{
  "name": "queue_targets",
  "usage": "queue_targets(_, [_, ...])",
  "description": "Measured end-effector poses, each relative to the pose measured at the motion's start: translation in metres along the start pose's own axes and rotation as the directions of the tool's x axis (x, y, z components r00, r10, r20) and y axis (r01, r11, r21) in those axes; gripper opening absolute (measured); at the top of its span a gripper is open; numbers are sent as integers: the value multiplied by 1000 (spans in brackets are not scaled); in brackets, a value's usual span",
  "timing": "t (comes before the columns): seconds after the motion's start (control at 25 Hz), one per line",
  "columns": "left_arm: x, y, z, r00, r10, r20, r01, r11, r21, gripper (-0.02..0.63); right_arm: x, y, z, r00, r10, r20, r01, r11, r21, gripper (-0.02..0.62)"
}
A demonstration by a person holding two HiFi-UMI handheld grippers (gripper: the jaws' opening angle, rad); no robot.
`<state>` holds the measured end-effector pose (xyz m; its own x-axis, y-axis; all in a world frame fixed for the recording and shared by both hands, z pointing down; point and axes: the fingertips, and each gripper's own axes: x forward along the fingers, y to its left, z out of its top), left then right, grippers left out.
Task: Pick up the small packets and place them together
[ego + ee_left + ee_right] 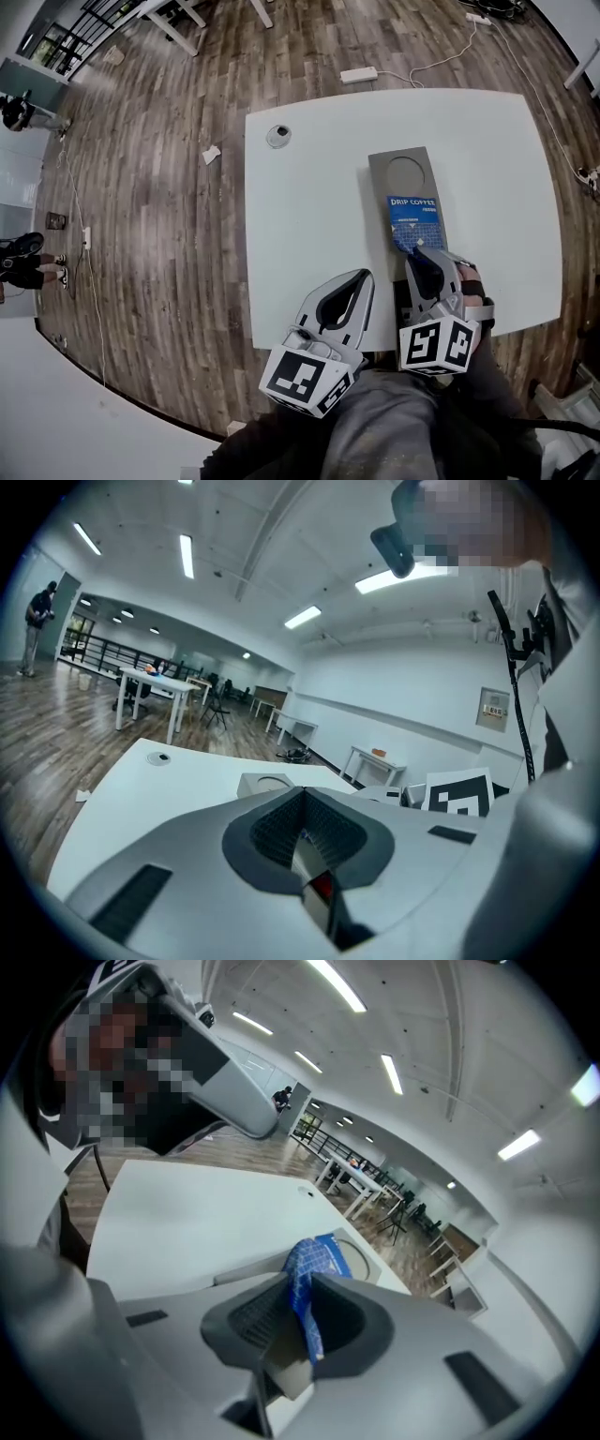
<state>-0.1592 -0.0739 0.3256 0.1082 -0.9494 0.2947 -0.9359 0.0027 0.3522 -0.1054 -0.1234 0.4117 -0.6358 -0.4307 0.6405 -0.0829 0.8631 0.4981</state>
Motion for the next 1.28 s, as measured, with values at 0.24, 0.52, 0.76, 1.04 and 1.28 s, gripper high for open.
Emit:
queue_targets(0.24, [5, 13, -5, 1000, 8, -19, -8, 1000, -28, 3, 14, 14, 0, 993, 116, 6, -117, 991, 63, 129])
queue_targets(0.52, [0, 5, -5, 1000, 6, -5, -6, 1000, -16, 3, 3, 11, 4, 996, 81, 39, -84, 993, 80, 135])
queue_targets(0.76, [-13, -21, -2, 1000, -13, 19, 13, 1000, 16, 3, -25, 7, 1, 998, 24, 60, -29, 995, 92, 135])
queue_targets(1.04, [-39, -66, -4, 998, -45, 53, 42, 997, 58, 3, -73, 15, -13, 997, -30, 66, 23, 995, 94, 135])
queue_targets(1.28, [-61, -105, -22, 995, -80, 62, 75, 994, 75, 3, -117, 34, -41, 997, -64, 42, 59, 993, 105, 135])
